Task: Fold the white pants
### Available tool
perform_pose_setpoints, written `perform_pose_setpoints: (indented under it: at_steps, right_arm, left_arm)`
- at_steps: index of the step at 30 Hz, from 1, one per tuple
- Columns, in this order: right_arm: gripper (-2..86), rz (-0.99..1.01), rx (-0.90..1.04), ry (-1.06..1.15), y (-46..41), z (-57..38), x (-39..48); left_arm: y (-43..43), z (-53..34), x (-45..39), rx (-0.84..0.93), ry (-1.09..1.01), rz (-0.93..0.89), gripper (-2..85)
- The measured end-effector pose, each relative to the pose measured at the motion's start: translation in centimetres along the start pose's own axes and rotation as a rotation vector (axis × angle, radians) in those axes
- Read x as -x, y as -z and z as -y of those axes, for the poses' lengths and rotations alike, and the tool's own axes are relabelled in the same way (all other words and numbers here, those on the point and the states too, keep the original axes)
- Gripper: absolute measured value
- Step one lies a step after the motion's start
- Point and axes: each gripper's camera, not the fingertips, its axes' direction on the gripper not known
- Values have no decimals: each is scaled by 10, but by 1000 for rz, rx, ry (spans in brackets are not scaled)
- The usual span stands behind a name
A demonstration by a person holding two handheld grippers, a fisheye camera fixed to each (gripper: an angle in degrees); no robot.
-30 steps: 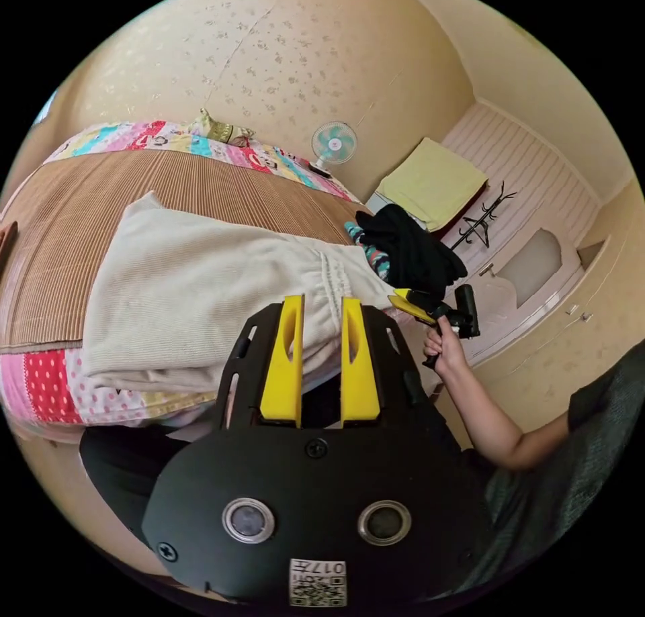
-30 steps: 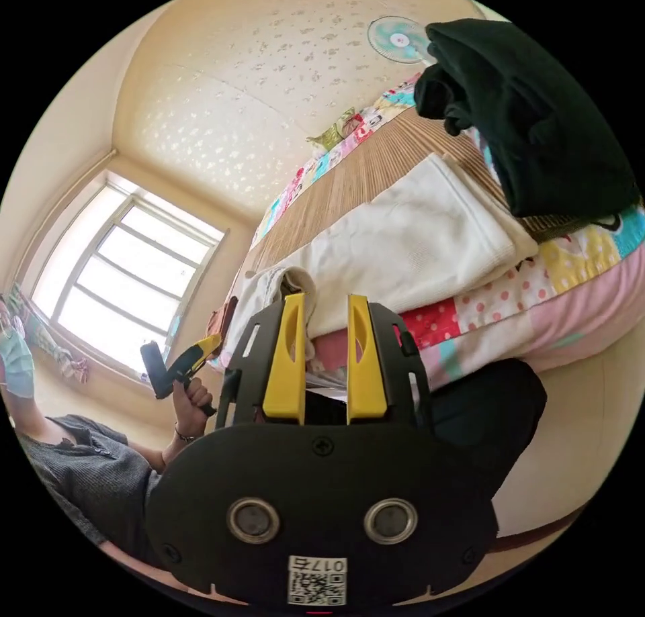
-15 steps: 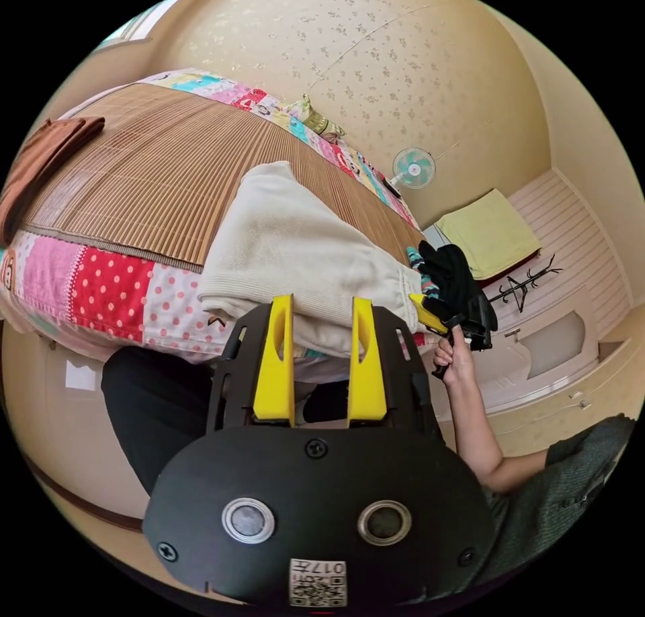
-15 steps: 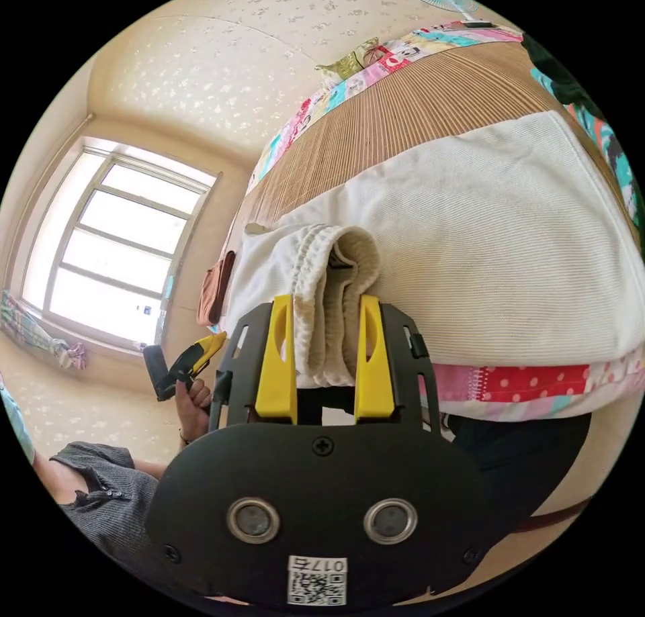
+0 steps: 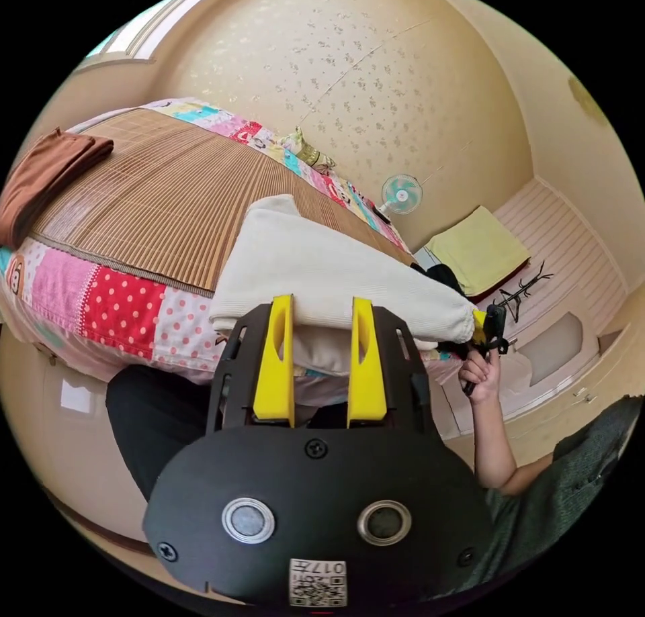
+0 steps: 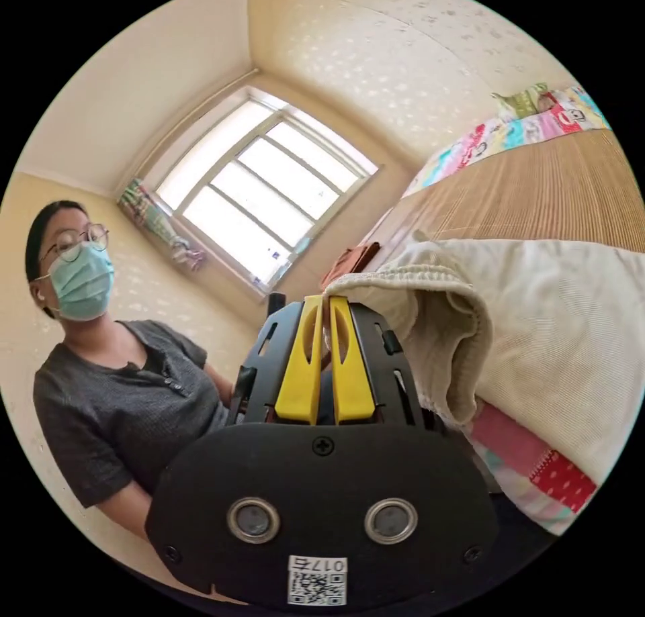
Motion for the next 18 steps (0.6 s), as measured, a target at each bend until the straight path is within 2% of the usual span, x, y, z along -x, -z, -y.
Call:
perform_pose_setpoints:
  at_steps: [2,4,6,9,11,13,16,18]
  right_arm:
    - [29,7,97,-79,-2,-8,-25]
    - [34,-259,206,-348,-6,-35,-77]
    - [40,-379,218,-480,-4,-57,-105]
    - [82,-364,81,-529,12,-81,-119]
    - [162,-362,4,-558,20,-92,-125]
    - [221,-256,-15,-564,17,-100,-144]
    - [230,-142,-18,-524,4,-97,-169]
    - [196,-134,13,-521,-8,-89,-181]
  left_arm:
    - [-8,1,9,52,9,9,120]
    - [-23,3,22,145,42,17,115]
    - [-35,3,33,211,67,37,107]
    - [-32,2,44,218,64,100,78]
    - [-27,4,53,230,68,127,66]
    - [-23,6,60,229,78,114,67]
    - [-13,7,72,227,87,104,70]
    - [-5,8,79,225,89,100,72]
